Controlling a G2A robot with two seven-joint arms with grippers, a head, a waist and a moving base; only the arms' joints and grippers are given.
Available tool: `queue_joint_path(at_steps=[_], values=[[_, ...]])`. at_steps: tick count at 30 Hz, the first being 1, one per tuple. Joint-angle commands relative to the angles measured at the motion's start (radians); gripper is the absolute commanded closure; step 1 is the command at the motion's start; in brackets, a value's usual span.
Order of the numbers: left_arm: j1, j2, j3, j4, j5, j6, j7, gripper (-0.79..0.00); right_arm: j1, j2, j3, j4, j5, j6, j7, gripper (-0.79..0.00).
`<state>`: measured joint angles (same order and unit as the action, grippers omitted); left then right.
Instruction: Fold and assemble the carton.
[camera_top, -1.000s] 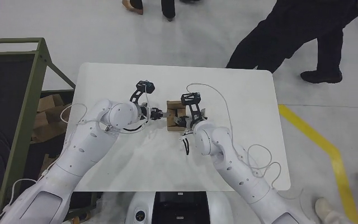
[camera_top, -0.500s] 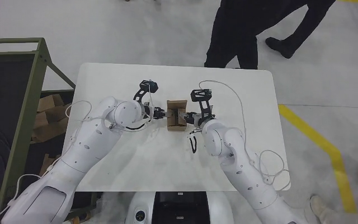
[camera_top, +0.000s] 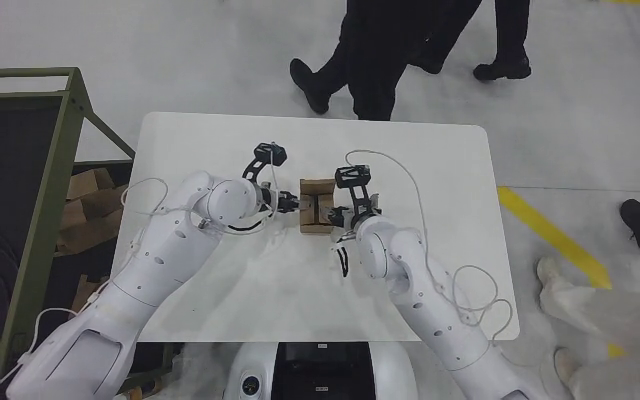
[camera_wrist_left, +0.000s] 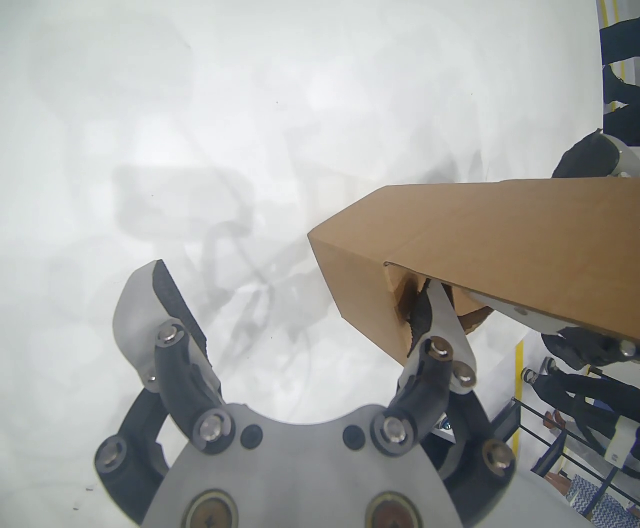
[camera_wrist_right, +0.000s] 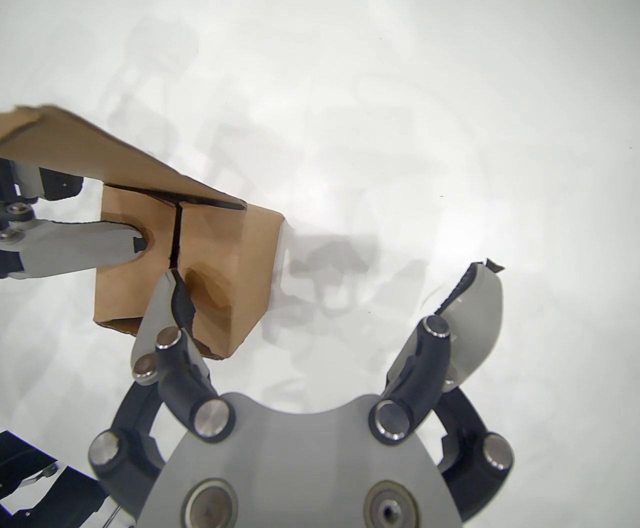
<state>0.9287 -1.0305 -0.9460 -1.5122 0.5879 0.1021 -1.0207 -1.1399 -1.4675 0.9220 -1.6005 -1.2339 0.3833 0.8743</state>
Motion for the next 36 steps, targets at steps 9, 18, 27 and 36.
queue_joint_path(at_steps=[9, 18, 27, 36], values=[[0.001, -0.008, 0.009, 0.006, 0.007, -0.001, -0.005, -0.785, 0.010, -0.011, -0.021, 0.020, -0.042, 0.017, 0.016, -0.785], [0.003, -0.014, 0.010, 0.008, 0.010, 0.002, -0.011, -0.785, 0.012, -0.019, -0.032, 0.026, -0.092, 0.028, 0.038, -0.785], [0.017, -0.011, -0.018, -0.028, 0.020, 0.008, -0.002, -0.785, 0.001, -0.025, -0.029, 0.014, -0.113, 0.029, 0.041, -0.785], [0.089, 0.021, -0.165, -0.141, 0.020, 0.013, -0.024, -0.785, -0.022, -0.027, 0.003, -0.027, -0.108, 0.013, 0.024, -0.785]])
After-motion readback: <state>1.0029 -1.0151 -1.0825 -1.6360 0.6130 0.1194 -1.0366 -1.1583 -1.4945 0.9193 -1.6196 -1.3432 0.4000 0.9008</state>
